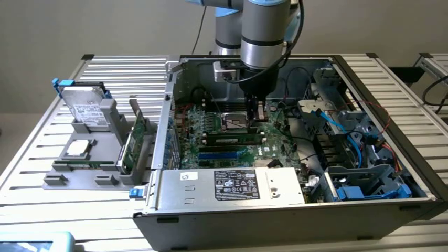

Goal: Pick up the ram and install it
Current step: 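Press down the ram until it locks into place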

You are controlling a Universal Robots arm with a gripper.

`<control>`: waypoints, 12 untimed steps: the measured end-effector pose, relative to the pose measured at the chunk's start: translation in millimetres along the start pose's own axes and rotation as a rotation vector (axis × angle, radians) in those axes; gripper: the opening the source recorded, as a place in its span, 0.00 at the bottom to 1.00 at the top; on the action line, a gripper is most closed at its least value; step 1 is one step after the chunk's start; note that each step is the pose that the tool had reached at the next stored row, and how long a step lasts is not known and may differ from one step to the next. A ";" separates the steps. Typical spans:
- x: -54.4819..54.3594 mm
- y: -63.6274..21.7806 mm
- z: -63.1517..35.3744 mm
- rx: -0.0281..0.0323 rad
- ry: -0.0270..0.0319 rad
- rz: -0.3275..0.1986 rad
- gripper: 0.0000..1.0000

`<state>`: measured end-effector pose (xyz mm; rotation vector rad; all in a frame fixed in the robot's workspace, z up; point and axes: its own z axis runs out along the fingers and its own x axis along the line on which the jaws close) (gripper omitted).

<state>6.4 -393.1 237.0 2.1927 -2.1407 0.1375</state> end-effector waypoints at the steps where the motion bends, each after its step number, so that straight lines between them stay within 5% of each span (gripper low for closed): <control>1: 0.0 0.0 0.2 -0.0006 -0.0006 0.005 0.11; 12: 2.7 -2.3 1.3 -0.0026 -0.0093 0.028 0.11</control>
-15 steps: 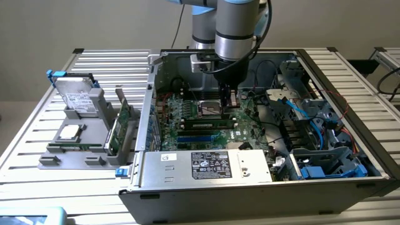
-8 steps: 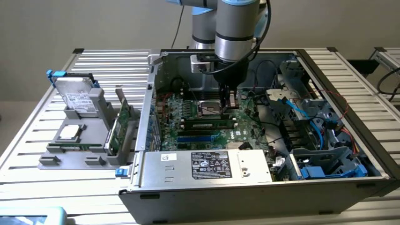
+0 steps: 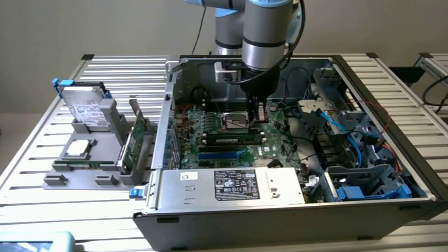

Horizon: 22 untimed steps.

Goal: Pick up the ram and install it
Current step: 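Press down the ram until it locks into place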

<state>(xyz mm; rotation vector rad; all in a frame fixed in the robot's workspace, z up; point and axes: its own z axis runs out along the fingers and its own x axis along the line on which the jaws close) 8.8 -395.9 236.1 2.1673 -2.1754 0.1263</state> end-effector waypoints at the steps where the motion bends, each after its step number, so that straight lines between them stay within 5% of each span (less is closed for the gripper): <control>1: 0.5 -0.1 0.1 0.0001 -0.0001 0.000 0.11; 5: 2.4 -0.4 0.8 -0.0002 -0.0014 0.001 0.11; 11: 2.3 -0.5 1.3 -0.0001 -0.0148 0.011 0.11; 22: 2.2 -1.4 2.7 -0.0007 -0.0149 0.020 0.11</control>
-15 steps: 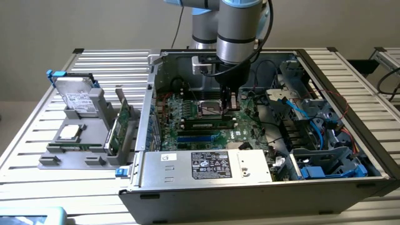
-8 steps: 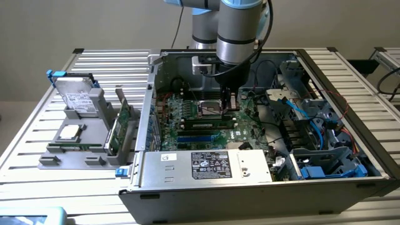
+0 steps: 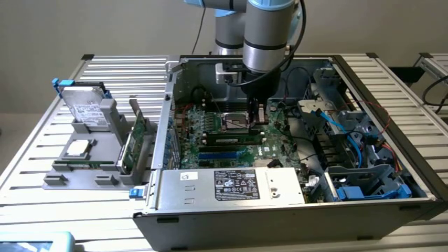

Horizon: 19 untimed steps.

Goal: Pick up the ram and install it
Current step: 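Press down the ram until it locks into place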

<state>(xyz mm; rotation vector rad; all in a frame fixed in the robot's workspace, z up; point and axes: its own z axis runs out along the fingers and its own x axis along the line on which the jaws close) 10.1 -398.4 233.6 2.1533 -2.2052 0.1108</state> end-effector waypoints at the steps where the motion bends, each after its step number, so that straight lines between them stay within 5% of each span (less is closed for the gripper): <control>1: 0.0 0.0 0.3 0.0001 0.0001 0.000 0.11; 19: -0.5 0.0 6.2 0.0002 -0.0035 0.006 0.11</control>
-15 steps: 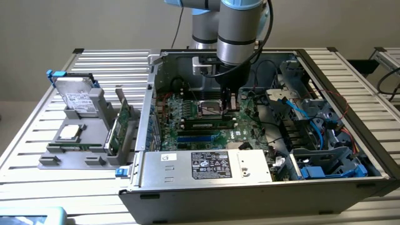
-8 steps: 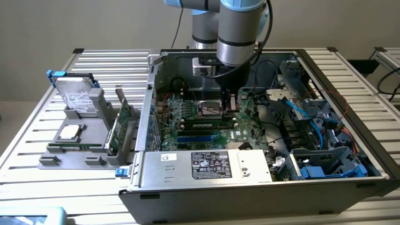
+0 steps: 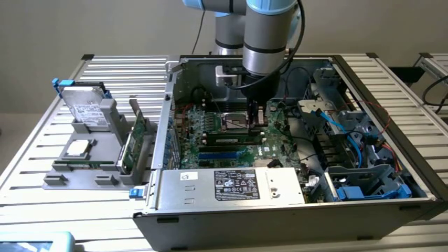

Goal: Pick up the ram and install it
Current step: 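Press down the ram until it locks into place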

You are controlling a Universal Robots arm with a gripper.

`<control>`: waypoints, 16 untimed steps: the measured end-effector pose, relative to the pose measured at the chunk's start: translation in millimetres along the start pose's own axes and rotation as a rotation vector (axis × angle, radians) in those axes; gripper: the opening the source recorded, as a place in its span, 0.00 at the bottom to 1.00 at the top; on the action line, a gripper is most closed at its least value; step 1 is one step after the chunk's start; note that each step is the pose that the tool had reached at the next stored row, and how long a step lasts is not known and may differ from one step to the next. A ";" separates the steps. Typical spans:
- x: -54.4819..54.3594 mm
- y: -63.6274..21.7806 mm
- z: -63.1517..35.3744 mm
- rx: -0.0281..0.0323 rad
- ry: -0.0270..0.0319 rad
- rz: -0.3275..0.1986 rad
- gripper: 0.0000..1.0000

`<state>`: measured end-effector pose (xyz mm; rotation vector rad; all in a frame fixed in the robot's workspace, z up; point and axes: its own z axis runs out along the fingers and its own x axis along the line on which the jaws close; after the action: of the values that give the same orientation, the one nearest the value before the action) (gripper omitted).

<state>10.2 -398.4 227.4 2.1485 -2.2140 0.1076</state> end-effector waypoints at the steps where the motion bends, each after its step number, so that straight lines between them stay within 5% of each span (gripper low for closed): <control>1: 0.0 0.0 0.3 0.0000 0.0000 0.000 0.11; 10: -0.2 0.6 1.0 -0.0003 -0.0010 0.004 0.11; 16: 0.6 8.2 -3.9 -0.0007 -0.0004 0.010 0.11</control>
<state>1.9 -398.4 231.2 2.1380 -2.2244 0.1069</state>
